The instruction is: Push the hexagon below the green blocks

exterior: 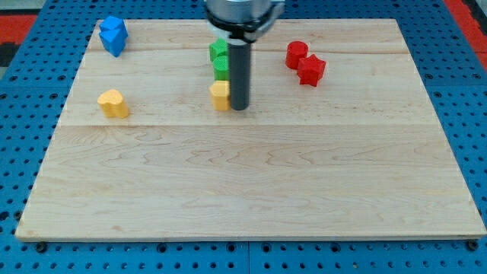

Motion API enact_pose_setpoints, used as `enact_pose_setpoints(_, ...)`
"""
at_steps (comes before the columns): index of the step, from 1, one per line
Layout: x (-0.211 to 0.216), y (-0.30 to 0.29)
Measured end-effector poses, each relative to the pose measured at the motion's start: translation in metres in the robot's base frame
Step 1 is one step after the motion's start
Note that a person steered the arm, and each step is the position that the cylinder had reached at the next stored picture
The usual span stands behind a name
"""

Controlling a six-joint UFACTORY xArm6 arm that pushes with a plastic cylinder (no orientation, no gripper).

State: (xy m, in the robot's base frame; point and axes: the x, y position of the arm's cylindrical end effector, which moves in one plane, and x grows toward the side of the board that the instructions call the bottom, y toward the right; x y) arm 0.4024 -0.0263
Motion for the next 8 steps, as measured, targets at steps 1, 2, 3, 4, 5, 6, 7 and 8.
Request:
enact_pose_setpoints(1,0.028,0.016)
enact_pose_setpoints(2,0.06,-0.051)
enact_pose_setpoints(3,0.026,-0.111)
enact_pose_setpoints(4,0.011,-0.092)
enact_pose_setpoints(5,0.012,-0.062)
enact_pose_setpoints(6,0.012,-0.035)
enact_pose_setpoints(7,0.022,-0.046)
enact_pose_setpoints(8,0.034,-0.095)
